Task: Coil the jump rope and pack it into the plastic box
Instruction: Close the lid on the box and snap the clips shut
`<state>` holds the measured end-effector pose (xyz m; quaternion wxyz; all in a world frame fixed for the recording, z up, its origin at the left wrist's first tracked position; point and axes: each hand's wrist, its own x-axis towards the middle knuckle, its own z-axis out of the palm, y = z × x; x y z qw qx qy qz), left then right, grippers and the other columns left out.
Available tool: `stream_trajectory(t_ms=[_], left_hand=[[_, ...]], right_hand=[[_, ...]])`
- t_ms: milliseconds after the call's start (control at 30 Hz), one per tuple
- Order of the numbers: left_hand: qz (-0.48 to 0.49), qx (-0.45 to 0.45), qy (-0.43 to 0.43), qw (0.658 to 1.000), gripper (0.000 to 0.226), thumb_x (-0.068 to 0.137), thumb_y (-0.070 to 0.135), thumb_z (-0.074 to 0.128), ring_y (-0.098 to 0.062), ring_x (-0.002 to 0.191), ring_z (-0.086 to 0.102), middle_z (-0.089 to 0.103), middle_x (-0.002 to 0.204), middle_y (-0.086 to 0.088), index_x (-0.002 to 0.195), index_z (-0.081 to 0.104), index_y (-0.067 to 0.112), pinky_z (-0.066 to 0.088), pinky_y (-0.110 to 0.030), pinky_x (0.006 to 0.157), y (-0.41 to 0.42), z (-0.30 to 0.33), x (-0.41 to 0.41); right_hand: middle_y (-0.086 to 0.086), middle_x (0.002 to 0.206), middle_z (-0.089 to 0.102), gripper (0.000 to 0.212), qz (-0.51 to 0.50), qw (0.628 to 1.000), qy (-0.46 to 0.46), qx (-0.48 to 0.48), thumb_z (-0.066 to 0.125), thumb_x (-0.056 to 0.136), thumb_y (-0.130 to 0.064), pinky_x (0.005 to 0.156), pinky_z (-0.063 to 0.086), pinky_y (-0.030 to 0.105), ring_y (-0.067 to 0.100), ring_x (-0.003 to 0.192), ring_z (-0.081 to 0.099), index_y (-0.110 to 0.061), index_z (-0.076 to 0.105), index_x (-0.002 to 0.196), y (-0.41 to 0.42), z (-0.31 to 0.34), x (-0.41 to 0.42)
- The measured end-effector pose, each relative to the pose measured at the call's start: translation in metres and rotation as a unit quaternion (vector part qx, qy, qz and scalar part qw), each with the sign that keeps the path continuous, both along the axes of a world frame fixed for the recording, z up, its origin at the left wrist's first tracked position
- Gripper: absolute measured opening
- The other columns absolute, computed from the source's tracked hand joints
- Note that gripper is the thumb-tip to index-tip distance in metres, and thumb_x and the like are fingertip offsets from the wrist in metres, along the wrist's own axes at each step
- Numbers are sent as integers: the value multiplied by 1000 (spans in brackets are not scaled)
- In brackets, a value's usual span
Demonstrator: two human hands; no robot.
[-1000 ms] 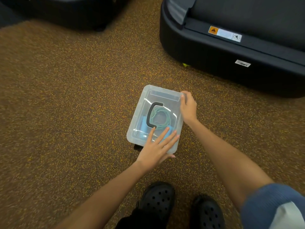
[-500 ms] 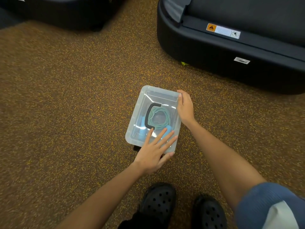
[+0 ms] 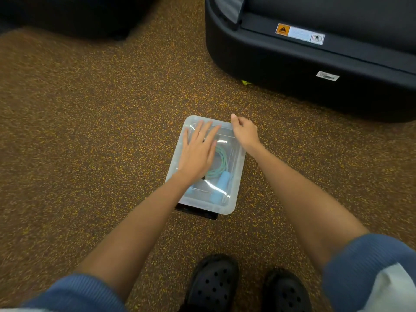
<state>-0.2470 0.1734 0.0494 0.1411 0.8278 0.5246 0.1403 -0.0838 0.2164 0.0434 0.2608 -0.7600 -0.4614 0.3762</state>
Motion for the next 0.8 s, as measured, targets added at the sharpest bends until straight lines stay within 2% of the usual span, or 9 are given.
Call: stream_trajectory(t_ms=[133, 200, 300, 433, 500, 567, 633, 700, 800], left_hand=[[11, -5, 29, 999, 48, 102, 32, 22, -24, 147, 10, 22, 158, -5, 149, 25, 20, 3, -54, 117, 18, -6, -1], [7, -12, 56, 998, 54, 101, 39, 14, -23, 148, 6, 17, 159, -4, 151, 19, 21, -1, -55, 117, 19, -10, -1], [-4, -1, 108, 994, 61, 97, 44, 5, -23, 148, 3, 11, 160, -5, 152, 14, 19, -5, -56, 116, 17, -17, -1], [2, 8, 113, 994, 60, 97, 43, 5, -22, 148, 2, 9, 161, -5, 152, 14, 19, -6, -55, 116, 15, -17, 0], [2, 10, 109, 994, 60, 98, 43, 6, -21, 148, 1, 9, 161, -5, 152, 14, 19, -6, -54, 116, 14, -17, 0], [4, 13, 101, 995, 60, 98, 43, 8, -22, 148, 2, 10, 160, -5, 152, 14, 18, -5, -54, 117, 13, -18, 0], [10, 18, 88, 996, 61, 98, 44, 11, -23, 148, 4, 12, 160, -6, 152, 15, 15, -3, -53, 117, 12, -18, 0], [18, 26, 80, 996, 63, 99, 45, 15, -24, 148, 6, 12, 160, -9, 152, 14, 11, 0, -53, 118, 11, -19, 0], [32, 34, 81, 996, 67, 99, 46, 19, -25, 148, 5, 9, 160, -12, 151, 10, 5, 2, -52, 118, 11, -20, 1]], right_hand=[[12, 131, 57, 58, -23, 993, 76, -83, 42, 94, -56, 98, 41, 36, 28, 120, 53, -10, 57, 126, 10, 1, 6], [13, 133, 56, 68, -48, 981, 131, -138, 47, 88, -63, 104, 43, 43, 31, 118, 55, -10, 52, 130, 15, 2, 8], [12, 118, 65, 56, -23, 959, 190, -209, 49, 86, -65, 99, 48, 50, 31, 103, 64, -16, 56, 113, 21, 2, 13], [10, 106, 66, 45, 14, 946, 201, -253, 44, 90, -62, 97, 48, 48, 28, 99, 64, -20, 53, 103, 26, 6, 18], [8, 101, 65, 45, 15, 947, 204, -246, 47, 90, -59, 93, 50, 45, 25, 93, 63, -17, 54, 103, 26, 7, 18], [8, 113, 64, 51, -10, 957, 206, -202, 54, 89, -55, 91, 51, 41, 23, 97, 62, -11, 54, 116, 27, 6, 16], [5, 121, 60, 54, -13, 974, 174, -147, 56, 90, -50, 91, 45, 33, 21, 105, 58, -7, 56, 122, 26, 7, 11], [5, 113, 62, 51, 4, 987, 135, -92, 55, 91, -48, 90, 41, 33, 20, 103, 56, -4, 62, 117, 25, 9, 8], [0, 101, 66, 43, 5, 993, 119, -13, 54, 92, -49, 88, 44, 31, 14, 95, 57, -11, 70, 103, 24, 12, 5]])
